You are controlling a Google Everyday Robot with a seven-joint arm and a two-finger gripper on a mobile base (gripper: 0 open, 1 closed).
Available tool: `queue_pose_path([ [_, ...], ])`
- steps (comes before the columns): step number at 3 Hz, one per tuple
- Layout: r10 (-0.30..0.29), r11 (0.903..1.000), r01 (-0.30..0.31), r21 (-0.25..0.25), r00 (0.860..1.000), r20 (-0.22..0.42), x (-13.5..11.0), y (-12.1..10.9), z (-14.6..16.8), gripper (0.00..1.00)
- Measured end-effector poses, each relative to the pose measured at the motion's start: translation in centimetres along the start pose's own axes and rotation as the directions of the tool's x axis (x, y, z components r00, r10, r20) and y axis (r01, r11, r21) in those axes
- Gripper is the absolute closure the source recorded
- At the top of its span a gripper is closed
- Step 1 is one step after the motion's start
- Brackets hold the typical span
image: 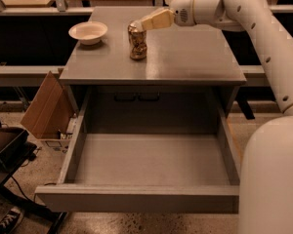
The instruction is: Place orange can into top drawer
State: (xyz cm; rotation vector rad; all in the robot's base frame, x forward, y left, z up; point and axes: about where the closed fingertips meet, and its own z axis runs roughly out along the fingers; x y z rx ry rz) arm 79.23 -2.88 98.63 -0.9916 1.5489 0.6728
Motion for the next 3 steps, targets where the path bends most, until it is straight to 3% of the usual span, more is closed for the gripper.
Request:
queue_pose_path([
  [3,0.099,0.9951,-0.099,-0.007,0.993,0.066,5.9,-0.3,5.4,0.00],
])
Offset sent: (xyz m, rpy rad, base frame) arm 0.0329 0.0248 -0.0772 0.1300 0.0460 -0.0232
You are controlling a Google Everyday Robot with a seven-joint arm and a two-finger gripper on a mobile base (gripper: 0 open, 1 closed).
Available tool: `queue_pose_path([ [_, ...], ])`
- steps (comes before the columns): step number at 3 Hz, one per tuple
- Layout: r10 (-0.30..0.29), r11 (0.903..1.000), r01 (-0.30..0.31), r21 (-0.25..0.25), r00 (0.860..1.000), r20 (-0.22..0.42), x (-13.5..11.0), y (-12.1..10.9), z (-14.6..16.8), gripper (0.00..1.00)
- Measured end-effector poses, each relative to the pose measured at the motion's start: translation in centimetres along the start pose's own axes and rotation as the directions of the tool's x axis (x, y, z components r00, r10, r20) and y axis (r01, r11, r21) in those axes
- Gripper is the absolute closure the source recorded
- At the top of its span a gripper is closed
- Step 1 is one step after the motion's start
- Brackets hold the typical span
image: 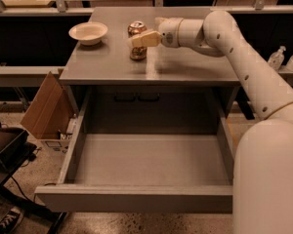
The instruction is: Place orange can into top drawer
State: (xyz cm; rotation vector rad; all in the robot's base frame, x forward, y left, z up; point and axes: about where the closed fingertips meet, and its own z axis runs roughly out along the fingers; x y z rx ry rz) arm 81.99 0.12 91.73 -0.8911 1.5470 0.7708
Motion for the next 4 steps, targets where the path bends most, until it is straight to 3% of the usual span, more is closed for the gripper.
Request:
queue_pose_path([
  [1,0.015,0.9998,-0.015,-0.013,1.000,-0.004,1.2,0.3,1.4,0.15],
  [2,0.010,0.9994,-0.010,-0.033,1.000,0.010,0.9,1.0,2.5,0.39],
  [3,-0.036,0.9968,0.038,-0.070,0.999,0.040,-1.4,2.6,3.3,0.62],
  [4,-0.033,0.9967,0.036,-0.073,0.999,0.038,-1.3,2.8,3.5,0.85],
])
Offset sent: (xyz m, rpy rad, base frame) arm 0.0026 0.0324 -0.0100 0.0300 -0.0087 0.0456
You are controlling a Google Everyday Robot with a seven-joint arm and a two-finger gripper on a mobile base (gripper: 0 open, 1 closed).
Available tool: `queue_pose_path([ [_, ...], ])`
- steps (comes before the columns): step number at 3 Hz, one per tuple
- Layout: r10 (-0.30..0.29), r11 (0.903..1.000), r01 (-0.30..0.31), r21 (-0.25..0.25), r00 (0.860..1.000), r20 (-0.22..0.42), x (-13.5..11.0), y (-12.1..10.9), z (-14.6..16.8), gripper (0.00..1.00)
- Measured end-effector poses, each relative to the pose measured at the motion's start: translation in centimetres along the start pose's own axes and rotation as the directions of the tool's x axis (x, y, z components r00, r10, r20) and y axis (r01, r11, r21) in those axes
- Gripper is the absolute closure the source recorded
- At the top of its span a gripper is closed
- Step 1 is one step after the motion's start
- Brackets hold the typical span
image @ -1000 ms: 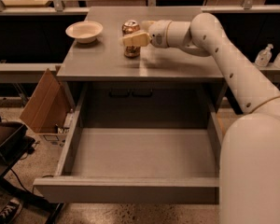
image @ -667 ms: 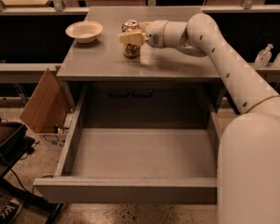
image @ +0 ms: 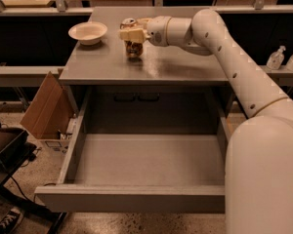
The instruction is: Place orange can into top drawer
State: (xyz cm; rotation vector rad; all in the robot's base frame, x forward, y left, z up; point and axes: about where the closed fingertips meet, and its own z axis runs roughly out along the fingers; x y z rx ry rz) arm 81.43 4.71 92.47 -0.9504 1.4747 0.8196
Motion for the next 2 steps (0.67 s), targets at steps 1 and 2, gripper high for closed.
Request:
queue_pose_path([
  [1,0.001,1.0000,-0.001,-0.006,1.000,0.002,0.0,0.2,0.3,1.00],
  [2,0.005,0.9989,-0.003,-0.048,0.999,0.052,-2.6,2.8,-0.3,1.00],
])
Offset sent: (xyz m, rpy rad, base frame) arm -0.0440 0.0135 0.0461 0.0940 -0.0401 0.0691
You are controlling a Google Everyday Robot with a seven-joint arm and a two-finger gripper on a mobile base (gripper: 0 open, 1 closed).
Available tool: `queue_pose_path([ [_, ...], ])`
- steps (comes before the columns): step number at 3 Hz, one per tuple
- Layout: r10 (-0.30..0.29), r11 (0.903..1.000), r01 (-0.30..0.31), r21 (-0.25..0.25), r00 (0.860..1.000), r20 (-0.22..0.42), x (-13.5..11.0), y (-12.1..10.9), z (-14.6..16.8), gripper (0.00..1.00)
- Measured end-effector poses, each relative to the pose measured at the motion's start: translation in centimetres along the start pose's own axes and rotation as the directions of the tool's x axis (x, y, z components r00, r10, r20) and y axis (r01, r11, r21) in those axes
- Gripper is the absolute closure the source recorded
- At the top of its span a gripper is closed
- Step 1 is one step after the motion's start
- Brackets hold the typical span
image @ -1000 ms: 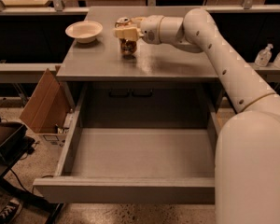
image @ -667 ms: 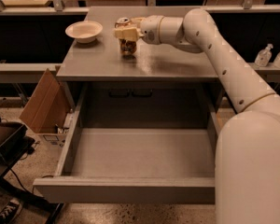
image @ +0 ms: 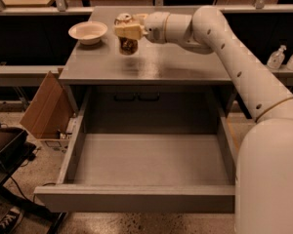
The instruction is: Place orange can into top drawer
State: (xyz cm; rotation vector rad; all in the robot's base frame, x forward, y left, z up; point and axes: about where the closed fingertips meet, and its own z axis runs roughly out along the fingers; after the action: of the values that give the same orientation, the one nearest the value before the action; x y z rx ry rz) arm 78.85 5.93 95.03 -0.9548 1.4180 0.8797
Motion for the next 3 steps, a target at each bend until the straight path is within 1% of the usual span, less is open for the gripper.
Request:
queue_pose_path([
  [1,0.007,0.9992,-0.006,-0.040,1.000,0.016,-2.7,3.1,-1.0,1.00],
  [2,0.037,0.9986,-0.036,-0.039,0.999,0.008,-4.6,6.0,-2.6,1.00],
  [3,0.089,0.9907,-0.089,-0.103,0.996,-0.006,-0.2,13.0,-3.7,1.00],
])
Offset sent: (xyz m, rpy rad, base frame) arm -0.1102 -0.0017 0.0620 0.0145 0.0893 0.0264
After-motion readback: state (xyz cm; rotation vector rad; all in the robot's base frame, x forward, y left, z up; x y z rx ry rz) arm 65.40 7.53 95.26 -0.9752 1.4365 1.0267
